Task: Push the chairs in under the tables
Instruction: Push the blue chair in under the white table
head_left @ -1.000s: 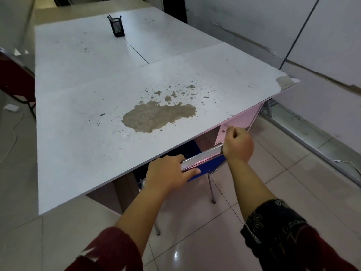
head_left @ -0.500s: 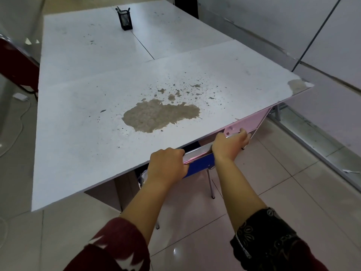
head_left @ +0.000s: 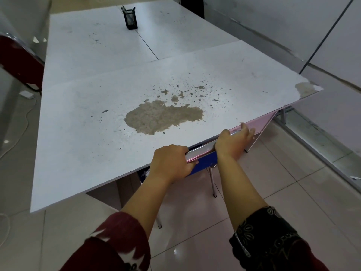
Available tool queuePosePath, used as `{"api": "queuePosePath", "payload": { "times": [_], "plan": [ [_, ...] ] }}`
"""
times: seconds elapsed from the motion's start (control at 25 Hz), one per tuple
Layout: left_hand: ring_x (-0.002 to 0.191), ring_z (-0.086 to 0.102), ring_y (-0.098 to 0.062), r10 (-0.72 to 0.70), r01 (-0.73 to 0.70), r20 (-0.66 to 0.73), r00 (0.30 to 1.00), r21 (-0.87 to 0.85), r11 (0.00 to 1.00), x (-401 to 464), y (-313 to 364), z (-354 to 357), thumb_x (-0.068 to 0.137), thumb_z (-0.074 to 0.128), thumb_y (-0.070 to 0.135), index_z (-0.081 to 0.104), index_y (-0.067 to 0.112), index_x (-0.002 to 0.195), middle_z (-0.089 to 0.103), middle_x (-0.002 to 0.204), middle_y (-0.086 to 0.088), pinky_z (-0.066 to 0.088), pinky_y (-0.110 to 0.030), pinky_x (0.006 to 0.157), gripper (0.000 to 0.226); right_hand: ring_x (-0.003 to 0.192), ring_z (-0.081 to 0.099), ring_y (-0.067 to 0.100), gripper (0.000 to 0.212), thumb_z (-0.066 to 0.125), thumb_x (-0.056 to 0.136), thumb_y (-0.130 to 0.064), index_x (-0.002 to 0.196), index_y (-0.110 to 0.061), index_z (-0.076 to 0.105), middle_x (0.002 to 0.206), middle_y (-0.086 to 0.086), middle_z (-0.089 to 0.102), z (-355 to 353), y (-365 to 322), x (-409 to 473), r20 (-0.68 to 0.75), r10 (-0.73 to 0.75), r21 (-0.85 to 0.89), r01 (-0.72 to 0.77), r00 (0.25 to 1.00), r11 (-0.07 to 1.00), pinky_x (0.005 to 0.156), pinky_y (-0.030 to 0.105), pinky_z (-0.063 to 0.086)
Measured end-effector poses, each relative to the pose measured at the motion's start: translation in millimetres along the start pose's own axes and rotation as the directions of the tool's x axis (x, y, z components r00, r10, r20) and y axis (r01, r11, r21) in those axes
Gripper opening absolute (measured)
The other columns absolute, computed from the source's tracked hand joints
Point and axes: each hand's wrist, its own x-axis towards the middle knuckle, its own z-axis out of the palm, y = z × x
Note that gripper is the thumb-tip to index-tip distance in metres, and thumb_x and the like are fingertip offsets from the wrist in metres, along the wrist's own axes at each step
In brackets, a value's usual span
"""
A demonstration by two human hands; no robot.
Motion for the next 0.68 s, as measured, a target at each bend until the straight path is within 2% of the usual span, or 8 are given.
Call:
{"api": "queuePosePath", "payload": {
  "times": [0.08, 0.12, 0.2, 0.24, 0.32, 0.4, 0.56, 0.68],
  "plan": [
    [0.053, 0.046, -0.010, 0.015, 0.005, 0.101, 0.995, -0.188, 0.982, -2, -3, -2, 0.082, 0.056, 0.053, 0.048, 0.030, 0.063, 0.050, 0.057, 0.011, 0.028, -0.025, 0.050, 0.031, 0.141, 0.017, 0.023, 0.045, 0.051, 0.084, -0.001, 0.125, -0.019, 0.051, 0.150, 0.002, 0.032, -4, -3, -8, -0.029, -0.209, -0.249, 0.195, 0.978, 0.949, 0.109, 0.047, 0.023],
    [0.051, 0.043, -0.008, 0.012, 0.037, 0.149, 0.989, -0.326, 0.945, -2, -6, -4, 0.084, 0.054, 0.053, 0.047, 0.031, 0.061, 0.047, 0.055, 0.011, 0.029, -0.025, 0.050, 0.033, 0.141, 0.018, 0.021, 0.045, 0.052, 0.082, -0.001, 0.121, -0.021, 0.054, 0.148, 0.000, 0.035, -3, -5, -15, 0.014, -0.313, -0.322, 0.301, 0.950, 0.898, 0.110, 0.046, 0.016],
    [0.052, 0.044, -0.011, -0.024, 0.114, 0.164, 0.986, -0.565, 0.817, -2, -15, -9, 0.090, 0.048, 0.046, 0.054, 0.023, 0.060, 0.049, 0.055, 0.007, 0.033, -0.028, 0.055, 0.038, 0.140, 0.021, 0.018, 0.045, 0.053, 0.079, -0.001, 0.118, -0.024, 0.056, 0.146, -0.002, 0.039, 4, -12, -37, 0.169, -0.438, -0.335, 0.470, 0.883, 0.817, 0.112, 0.044, 0.007],
    [0.056, 0.048, -0.013, -0.057, 0.126, 0.135, 0.989, -0.587, 0.800, -3, -25, -13, 0.092, 0.046, 0.041, 0.058, 0.019, 0.064, 0.055, 0.059, 0.003, 0.037, -0.030, 0.059, 0.037, 0.138, 0.023, 0.017, 0.043, 0.053, 0.080, -0.002, 0.116, -0.024, 0.057, 0.144, -0.003, 0.041, 11, -16, -50, 0.249, -0.473, -0.301, 0.531, 0.845, 0.792, 0.112, 0.044, 0.007],
    [0.078, 0.059, -0.013, -0.125, 0.130, 0.042, 0.991, -0.463, 0.877, -6, -56, -22, 0.093, 0.045, 0.038, 0.066, 0.024, 0.090, 0.069, 0.087, 0.005, 0.042, -0.030, 0.070, 0.026, 0.134, 0.029, 0.016, 0.037, 0.053, 0.082, -0.006, 0.115, -0.024, 0.058, 0.141, -0.004, 0.045, 31, -28, -79, 0.360, -0.508, -0.256, 0.606, 0.783, 0.753, 0.111, 0.041, 0.012],
    [0.097, 0.059, -0.015, -0.162, 0.133, -0.055, 0.985, -0.350, 0.927, -8, -91, -36, 0.093, 0.045, 0.037, 0.060, 0.027, 0.113, 0.068, 0.110, 0.008, 0.043, -0.030, 0.079, 0.027, 0.132, 0.032, 0.015, 0.035, 0.053, 0.084, -0.010, 0.115, -0.024, 0.058, 0.140, -0.004, 0.046, 52, -42, -100, 0.404, -0.512, -0.246, 0.629, 0.758, 0.737, 0.109, 0.039, 0.017],
    [0.115, 0.053, -0.022, -0.134, 0.086, -0.173, 0.976, -0.263, 0.961, -10, -183, -78, 0.093, 0.047, 0.031, 0.052, 0.023, 0.126, 0.064, 0.123, 0.000, 0.040, -0.033, 0.092, 0.034, 0.134, 0.031, 0.017, 0.035, 0.052, 0.085, -0.011, 0.118, -0.022, 0.058, 0.142, -0.001, 0.045, 114, -75, -149, 0.396, -0.496, -0.228, 0.606, 0.773, 0.762, 0.109, 0.040, 0.018],
    [0.124, 0.047, -0.022, -0.083, 0.049, -0.182, 0.980, -0.183, 0.982, -15, -267, -115, 0.093, 0.048, 0.027, 0.050, 0.020, 0.128, 0.061, 0.126, -0.005, 0.035, -0.036, 0.101, 0.036, 0.134, 0.032, 0.017, 0.037, 0.052, 0.085, -0.010, 0.119, -0.020, 0.057, 0.143, 0.000, 0.045, 174, -105, -208, 0.367, -0.475, -0.236, 0.574, 0.800, 0.784, 0.110, 0.040, 0.017]
  ]
}}
